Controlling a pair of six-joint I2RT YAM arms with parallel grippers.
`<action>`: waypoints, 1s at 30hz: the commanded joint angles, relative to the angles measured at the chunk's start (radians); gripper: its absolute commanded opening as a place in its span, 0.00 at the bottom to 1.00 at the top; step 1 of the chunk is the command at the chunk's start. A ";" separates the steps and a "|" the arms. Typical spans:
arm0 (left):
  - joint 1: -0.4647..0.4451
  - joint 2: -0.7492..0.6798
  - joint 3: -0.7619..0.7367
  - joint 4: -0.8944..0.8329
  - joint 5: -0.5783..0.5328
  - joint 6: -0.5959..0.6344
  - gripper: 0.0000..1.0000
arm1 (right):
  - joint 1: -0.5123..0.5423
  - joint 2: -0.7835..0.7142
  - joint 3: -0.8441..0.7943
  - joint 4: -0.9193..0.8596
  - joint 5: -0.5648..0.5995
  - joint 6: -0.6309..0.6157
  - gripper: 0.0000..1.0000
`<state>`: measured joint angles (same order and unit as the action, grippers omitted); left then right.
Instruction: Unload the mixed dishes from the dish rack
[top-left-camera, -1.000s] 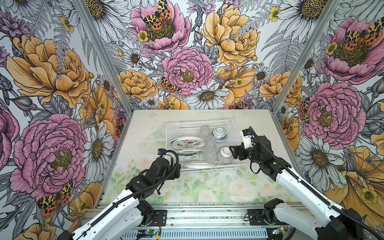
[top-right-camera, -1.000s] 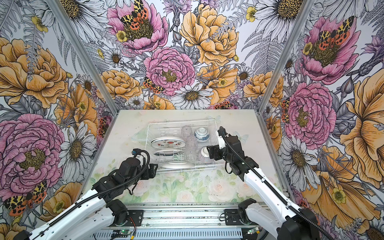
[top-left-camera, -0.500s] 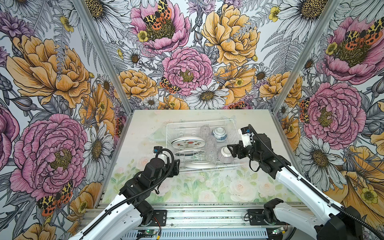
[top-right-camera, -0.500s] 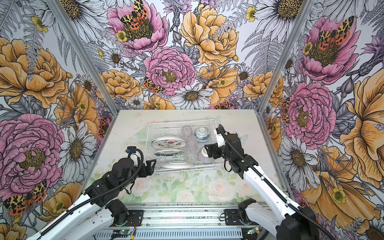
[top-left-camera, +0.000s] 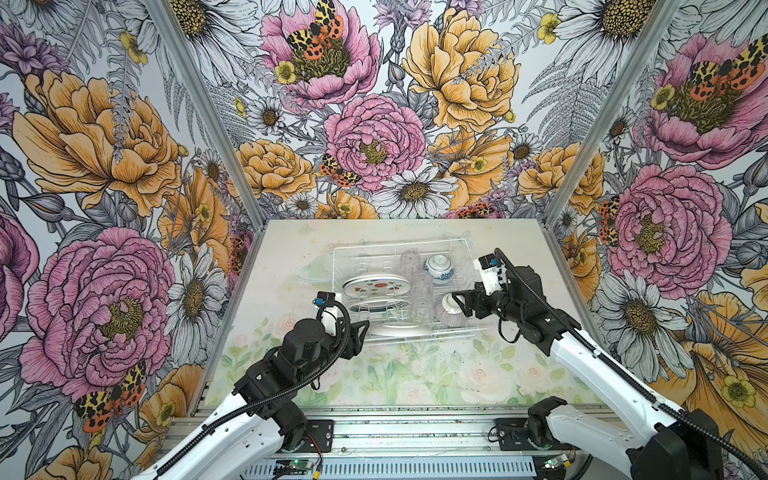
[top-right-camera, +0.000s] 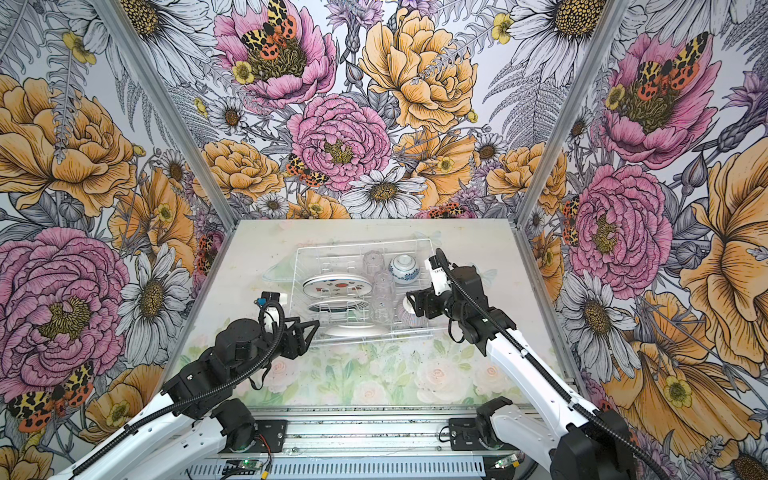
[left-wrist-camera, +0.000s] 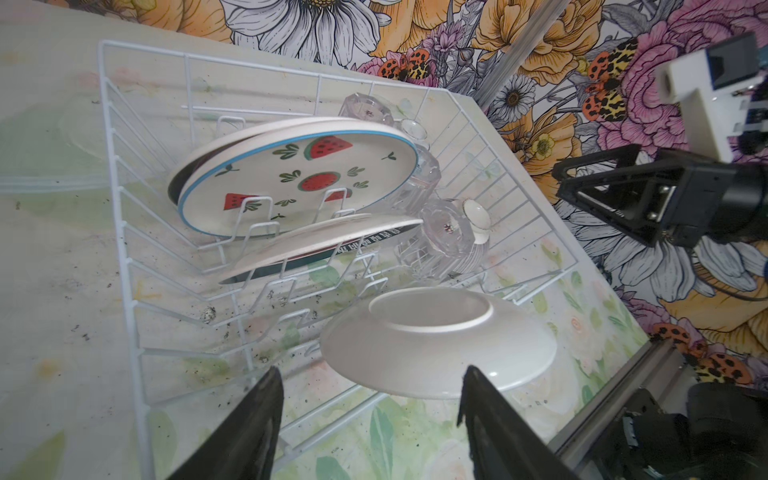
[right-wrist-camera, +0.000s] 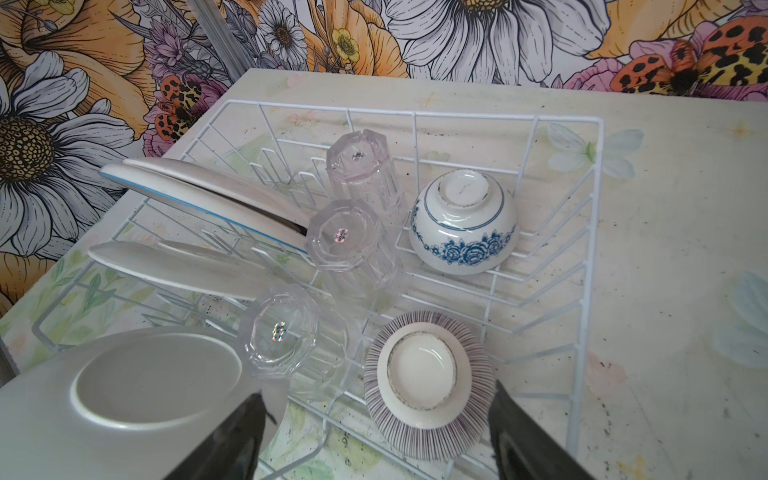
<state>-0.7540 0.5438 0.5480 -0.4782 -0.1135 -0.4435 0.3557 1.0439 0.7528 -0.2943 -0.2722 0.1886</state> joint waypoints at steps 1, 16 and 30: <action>-0.042 -0.006 -0.029 0.030 0.021 0.015 0.63 | -0.011 0.004 0.043 0.027 -0.045 -0.022 0.85; -0.188 0.222 -0.057 0.161 -0.064 0.095 0.64 | -0.023 0.053 0.085 0.029 -0.120 -0.020 0.85; -0.188 0.266 -0.028 0.192 -0.088 0.161 0.76 | -0.028 0.029 0.041 0.028 -0.146 -0.034 0.86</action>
<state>-0.9379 0.8204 0.4992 -0.2989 -0.1654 -0.3115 0.3359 1.0924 0.8070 -0.2932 -0.3920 0.1703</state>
